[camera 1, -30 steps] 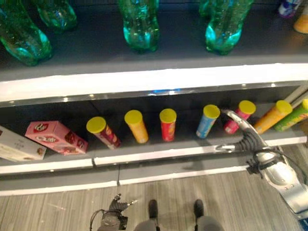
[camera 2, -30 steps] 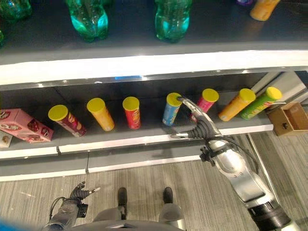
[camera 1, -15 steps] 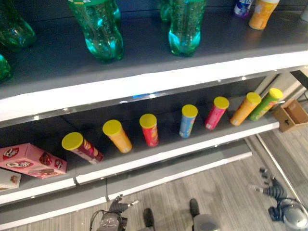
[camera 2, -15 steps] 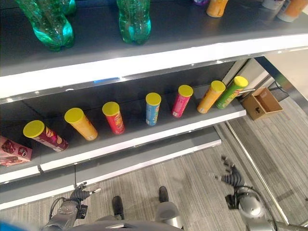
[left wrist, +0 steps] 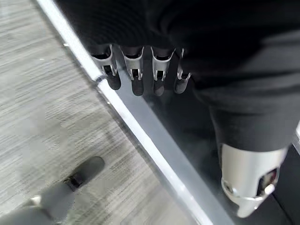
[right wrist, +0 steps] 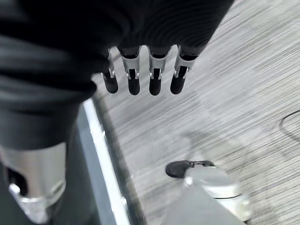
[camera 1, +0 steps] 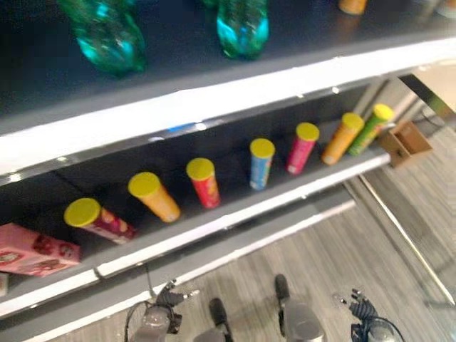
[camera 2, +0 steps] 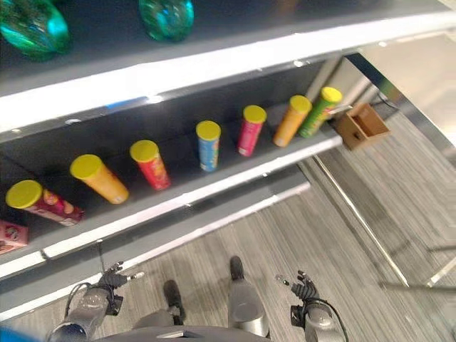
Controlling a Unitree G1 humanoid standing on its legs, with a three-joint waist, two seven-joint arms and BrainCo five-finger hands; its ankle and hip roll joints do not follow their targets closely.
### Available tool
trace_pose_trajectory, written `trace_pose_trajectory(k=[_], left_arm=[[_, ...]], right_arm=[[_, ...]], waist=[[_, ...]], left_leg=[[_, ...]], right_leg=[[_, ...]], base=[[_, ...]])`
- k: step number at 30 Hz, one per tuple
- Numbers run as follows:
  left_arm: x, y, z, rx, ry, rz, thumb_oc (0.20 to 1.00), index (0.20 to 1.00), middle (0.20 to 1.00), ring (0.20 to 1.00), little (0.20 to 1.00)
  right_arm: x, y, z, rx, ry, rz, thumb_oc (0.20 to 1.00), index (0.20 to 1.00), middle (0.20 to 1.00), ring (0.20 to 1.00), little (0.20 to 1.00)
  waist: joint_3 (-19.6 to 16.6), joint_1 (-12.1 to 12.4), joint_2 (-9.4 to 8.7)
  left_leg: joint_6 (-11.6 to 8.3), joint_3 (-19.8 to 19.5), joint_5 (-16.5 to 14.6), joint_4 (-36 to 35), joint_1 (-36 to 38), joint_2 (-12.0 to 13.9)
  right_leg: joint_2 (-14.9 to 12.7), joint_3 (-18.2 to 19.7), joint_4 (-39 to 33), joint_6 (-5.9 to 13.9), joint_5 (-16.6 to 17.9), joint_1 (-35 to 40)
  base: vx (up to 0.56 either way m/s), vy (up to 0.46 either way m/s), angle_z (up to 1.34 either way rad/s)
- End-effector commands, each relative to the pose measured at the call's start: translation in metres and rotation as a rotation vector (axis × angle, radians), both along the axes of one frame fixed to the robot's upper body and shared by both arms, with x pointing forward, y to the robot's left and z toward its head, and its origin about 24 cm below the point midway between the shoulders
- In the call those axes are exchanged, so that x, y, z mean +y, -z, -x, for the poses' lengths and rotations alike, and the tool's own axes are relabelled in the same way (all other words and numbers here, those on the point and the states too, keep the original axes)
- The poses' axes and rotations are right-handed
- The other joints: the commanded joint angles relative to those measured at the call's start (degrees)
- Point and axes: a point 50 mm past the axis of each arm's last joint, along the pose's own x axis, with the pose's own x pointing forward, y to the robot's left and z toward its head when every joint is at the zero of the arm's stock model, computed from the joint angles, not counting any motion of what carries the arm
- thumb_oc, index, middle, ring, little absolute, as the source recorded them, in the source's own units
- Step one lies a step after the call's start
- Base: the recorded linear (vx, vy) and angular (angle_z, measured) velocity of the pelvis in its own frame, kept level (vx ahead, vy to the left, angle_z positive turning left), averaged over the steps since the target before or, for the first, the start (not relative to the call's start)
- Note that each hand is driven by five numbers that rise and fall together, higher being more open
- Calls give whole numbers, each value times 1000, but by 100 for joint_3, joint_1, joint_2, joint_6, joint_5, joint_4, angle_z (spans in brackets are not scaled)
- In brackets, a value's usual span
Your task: Put the goods on the table back onto the shelves and tidy them up.
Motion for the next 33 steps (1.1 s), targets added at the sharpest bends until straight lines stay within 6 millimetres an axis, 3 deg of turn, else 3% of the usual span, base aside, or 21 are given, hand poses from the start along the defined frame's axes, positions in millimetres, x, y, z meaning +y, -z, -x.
trace_pose_trajectory(k=[1, 4, 5, 6, 9, 13, 14, 15, 16, 17, 18, 20, 24, 25, 26, 30, 33], left_arm=[[16, -7, 1, -43, -59, -30, 1000, 1000, 1000, 1000, 1000], [20, -8, 2, -54, -87, -25, 1000, 1000, 1000, 1000, 1000], [25, -9, 3, -48, -106, -43, 1000, 1000, 1000, 1000, 1000], [29, -10, 3, -53, -114, -51, 1000, 1000, 1000, 1000, 1000], [30, -9, 7, -54, -134, -38, 1000, 1000, 1000, 1000, 1000], [21, -12, -1, -106, -147, 16, 1000, 1000, 1000, 1000, 1000], [20, -13, -3, -113, -136, 15, 1000, 1000, 1000, 1000, 1000], [19, -13, -3, -112, -139, 23, 1000, 1000, 1000, 1000, 1000], [15, -10, 1, -106, -140, 41, 1000, 1000, 1000, 1000, 1000], [12, -8, 3, -99, -139, 52, 1000, 1000, 1000, 1000, 1000], [12, -8, 3, -99, -139, 52, 1000, 1000, 1000, 1000, 1000], [4, -4, 5, -82, -123, 75, 1000, 1000, 1000, 1000, 1000], [-4, 1, 6, -53, -99, 79, 1000, 1000, 1000, 1000, 1000], [-4, 1, 6, -53, -99, 79, 1000, 1000, 1000, 1000, 1000], [-6, 2, 6, -48, -97, 86, 1000, 1000, 1000, 1000, 1000], [-8, 7, 11, -23, -109, 90, 1000, 1000, 1000, 1000, 1000], [-7, 8, 14, -4, -97, 72, 1000, 1000, 1000, 1000, 1000]], right_arm=[[-10, -17, -21, -100, -38, 72, 1000, 1000, 1000, 1000, 1000], [-11, -21, -28, -114, -63, 92, 1000, 1000, 1000, 1000, 1000], [-11, -25, -34, -133, -78, 103, 1000, 1000, 1000, 1000, 1000], [-11, -28, -38, -147, -92, 109, 1000, 1000, 1000, 1000, 1000], [-14, -32, -39, -148, -146, 158, 1000, 1000, 1000, 1000, 1000], [-41, -41, -32, -122, -204, 304, 1000, 1000, 1000, 1000, 1000], [-48, -42, -29, -102, -202, 328, 1000, 1000, 1000, 1000, 1000], [-54, -43, -27, -88, -202, 350, 1000, 1000, 1000, 1000, 1000], [-61, -40, -19, -45, -210, 375, 1000, 1000, 1000, 1000, 1000], [-66, -41, -18, -38, -198, 389, 1000, 1000, 1000, 1000, 1000], [-66, -41, -18, -38, -198, 389, 1000, 1000, 1000, 1000, 1000], [-73, -43, -17, -46, -134, 388, 1000, 1000, 1000, 1000, 1000], [-72, -44, -22, -82, -73, 366, 1000, 1000, 1000, 1000, 1000], [-72, -44, -22, -82, -73, 366, 1000, 1000, 1000, 1000, 1000], [-65, -40, -22, -79, -71, 346, 1000, 1000, 1000, 1000, 1000], [-58, -35, -20, -65, -84, 344, 1000, 1000, 1000, 1000, 1000], [-58, -30, -13, -46, -33, 329, 1000, 1000, 1000, 1000, 1000]], waist=[[20, 145, 28], [-44, 287, 24], [-70, 304, -54], [-114, 355, -54], [-261, 443, -68], [-203, 399, 156], [-173, 399, 161], [-125, 450, 82], [-117, 510, -54], [-120, 516, -97], [-135, 504, -102], [-155, 486, -95], [-95, 553, 1], [-112, 542, -2], [-97, 576, 38], [-138, 577, 123], [-285, 480, 128]], left_leg=[[-338, -351, -1047, 1162, -184, 510], [-590, -339, -1033, 1269, -264, 867], [-724, -320, -858, 1278, -321, 1025], [-899, -296, -898, 1282, -240, 1183], [-1118, -181, -594, 1137, -44, 1544], [-1211, -324, 983, 1362, -188, 2251], [-1180, -350, 1244, 1508, -238, 2332], [-997, -570, 1028, 1758, -322, 2117], [-791, -1094, 408, 2071, -521, 1469], [-720, -1241, 109, 2146, -626, 1140], [-714, -1249, 118, 2144, -649, 1128], [-506, -993, -553, 1969, -685, 566], [-457, -1393, -621, 1573, -898, -147], [-454, -1401, -602, 1559, -916, -156], [-468, -1635, -577, 1379, -930, -423], [-361, -1499, -515, 948, -580, -426], [-291, -1282, -495, 652, -285, -409]], right_leg=[[-1128, -438, 110, 251, 336, 206], [-1351, -660, -43, 345, 683, 367], [-1305, -467, 78, 345, 803, 175], [-1178, -574, 61, 345, 500, 319], [-887, -864, 110, 345, -513, 506], [18, -997, 35, -106, -1053, 826], [191, -978, -45, -221, -1115, 902], [305, -850, -89, -315, -1148, 867], [401, -711, -250, -391, -1147, 943], [454, -668, -372, -431, -1117, 1001], [444, -677, -377, -428, -1110, 988], [635, -585, -602, -468, -1136, 1051], [824, -447, -618, -478, -1090, 1020], [817, -455, -617, -477, -1086, 1000], [894, -372, -601, -473, -1081, 999], [979, -220, -531, -433, -1120, 1033], [890, -128, -432, -381, -1129, 1061]], base=[[-4, -321, -50], [-2, -453, -50], [10, -650, -57], [44, -666, -38], [115, -510, -48], [42, -479, -10], [0, -481, -9], [-22, -516, -3], [-27, -504, -24], [-2, -323, -37], [19, -243, -46], [43, -171, -37], [59, -44, -50], [66, 4, -7], [50, 11, 9], [139, 103, -14], [161, 160, -60]])
